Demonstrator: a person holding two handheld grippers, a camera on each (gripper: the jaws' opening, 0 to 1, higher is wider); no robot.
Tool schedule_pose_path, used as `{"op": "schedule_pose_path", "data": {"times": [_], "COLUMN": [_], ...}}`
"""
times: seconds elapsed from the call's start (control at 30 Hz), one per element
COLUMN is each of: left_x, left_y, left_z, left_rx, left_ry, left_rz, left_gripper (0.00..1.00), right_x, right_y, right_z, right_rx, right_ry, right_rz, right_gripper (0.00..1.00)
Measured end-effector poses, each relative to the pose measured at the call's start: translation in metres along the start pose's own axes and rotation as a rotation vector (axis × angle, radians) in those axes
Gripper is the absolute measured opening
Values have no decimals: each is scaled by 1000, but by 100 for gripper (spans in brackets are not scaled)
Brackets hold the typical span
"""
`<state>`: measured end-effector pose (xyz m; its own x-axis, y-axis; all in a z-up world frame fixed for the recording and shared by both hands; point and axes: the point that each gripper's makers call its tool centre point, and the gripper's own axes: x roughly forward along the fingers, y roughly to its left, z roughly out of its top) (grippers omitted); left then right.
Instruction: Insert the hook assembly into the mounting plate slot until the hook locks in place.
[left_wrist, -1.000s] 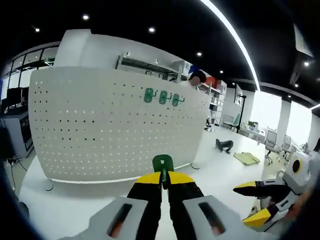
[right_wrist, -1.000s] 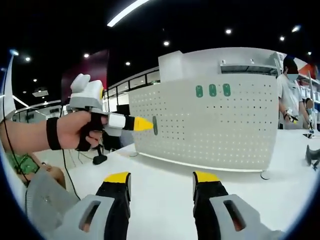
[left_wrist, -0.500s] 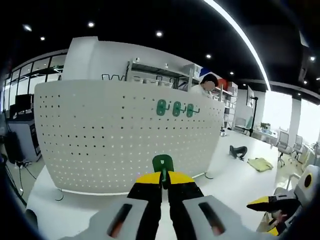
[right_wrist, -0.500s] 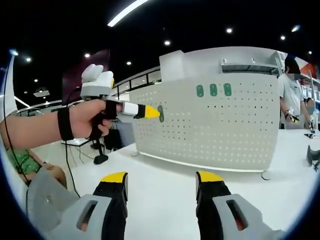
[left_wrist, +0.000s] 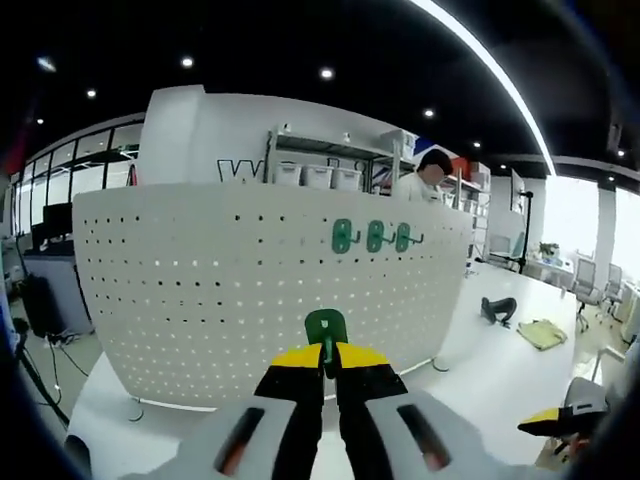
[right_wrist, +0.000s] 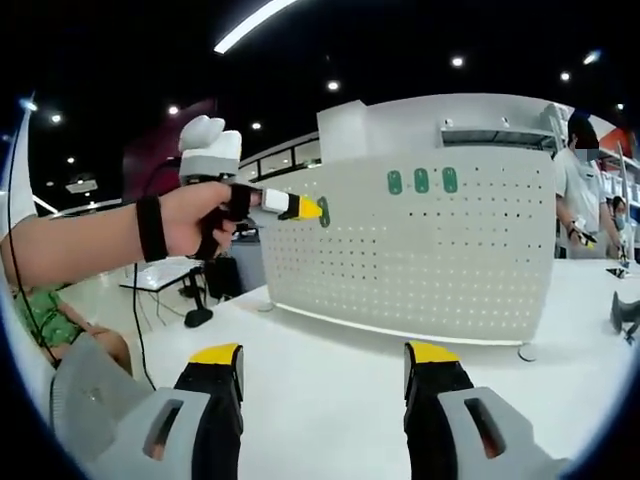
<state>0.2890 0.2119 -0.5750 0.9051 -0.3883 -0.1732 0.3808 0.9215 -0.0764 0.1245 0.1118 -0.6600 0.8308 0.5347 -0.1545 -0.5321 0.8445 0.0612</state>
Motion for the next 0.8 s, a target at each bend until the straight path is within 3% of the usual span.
{"op": "schedule_pose_path", "data": {"times": [0.2,0.8], "left_x": [10,37], "left_y": [-1,5], "left_z": [7,24], "left_rx": [58,57], "left_ry": [7,10], "left_rz": [16,65], "left_gripper": [3,3], "right_x": [-2,-7], "right_y": [-3,-10], "right_z": [1,-1], "right_rx": [-4,3], "right_ry": [3,12], "right_rz": [4,-8], "right_gripper": [66,67]}}
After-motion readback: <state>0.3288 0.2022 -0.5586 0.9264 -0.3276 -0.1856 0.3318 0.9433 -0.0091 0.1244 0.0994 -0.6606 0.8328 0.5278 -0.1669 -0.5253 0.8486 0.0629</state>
